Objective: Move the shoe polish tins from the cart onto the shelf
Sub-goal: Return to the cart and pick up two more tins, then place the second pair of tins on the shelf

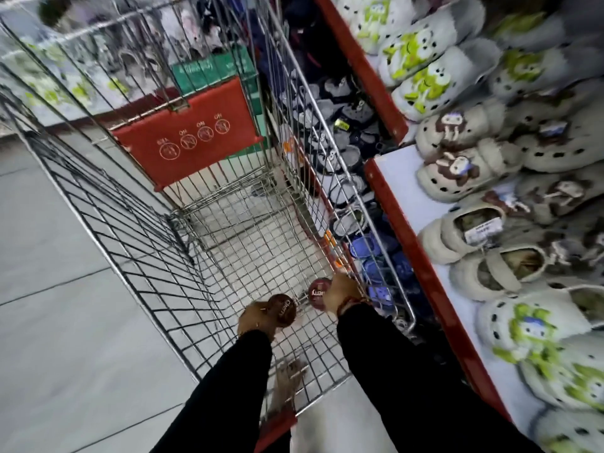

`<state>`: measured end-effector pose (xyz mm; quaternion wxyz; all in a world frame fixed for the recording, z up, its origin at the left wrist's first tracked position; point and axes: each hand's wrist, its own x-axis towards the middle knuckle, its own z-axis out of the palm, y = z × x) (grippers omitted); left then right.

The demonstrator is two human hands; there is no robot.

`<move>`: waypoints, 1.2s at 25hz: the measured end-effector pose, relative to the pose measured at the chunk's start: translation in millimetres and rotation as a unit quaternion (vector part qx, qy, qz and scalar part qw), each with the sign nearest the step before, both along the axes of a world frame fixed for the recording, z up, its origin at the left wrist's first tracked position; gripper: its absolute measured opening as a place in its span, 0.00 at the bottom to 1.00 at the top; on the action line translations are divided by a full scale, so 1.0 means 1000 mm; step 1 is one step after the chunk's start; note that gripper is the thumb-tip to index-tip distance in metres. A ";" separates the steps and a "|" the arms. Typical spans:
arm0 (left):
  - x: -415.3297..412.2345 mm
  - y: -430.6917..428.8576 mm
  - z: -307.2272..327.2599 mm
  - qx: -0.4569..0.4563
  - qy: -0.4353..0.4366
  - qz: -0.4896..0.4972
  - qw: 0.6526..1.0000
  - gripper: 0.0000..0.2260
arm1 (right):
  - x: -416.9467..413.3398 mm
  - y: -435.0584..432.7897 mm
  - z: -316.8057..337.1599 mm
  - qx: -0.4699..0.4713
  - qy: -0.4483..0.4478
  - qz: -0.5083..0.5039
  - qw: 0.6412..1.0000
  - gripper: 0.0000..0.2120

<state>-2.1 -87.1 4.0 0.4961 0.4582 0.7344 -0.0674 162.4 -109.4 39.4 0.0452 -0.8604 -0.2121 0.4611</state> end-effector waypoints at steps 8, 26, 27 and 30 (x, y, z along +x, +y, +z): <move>-0.018 -0.031 0.125 0.038 -0.271 0.176 0.946 0.12 | -0.010 -0.061 0.127 0.204 0.068 -0.181 0.960 0.18; 0.112 -0.201 0.443 0.036 -0.549 -0.090 0.830 0.05 | 0.051 -0.375 0.435 0.528 -0.017 -0.393 0.753 0.10; 0.125 -0.214 0.452 0.038 -0.558 -0.116 0.821 0.05 | 0.054 -0.392 0.445 0.539 -0.032 -0.396 0.743 0.10; 0.167 -0.250 0.472 0.045 -0.580 -0.207 0.787 0.03 | 0.068 -0.446 0.466 0.549 -0.106 -0.411 0.720 0.12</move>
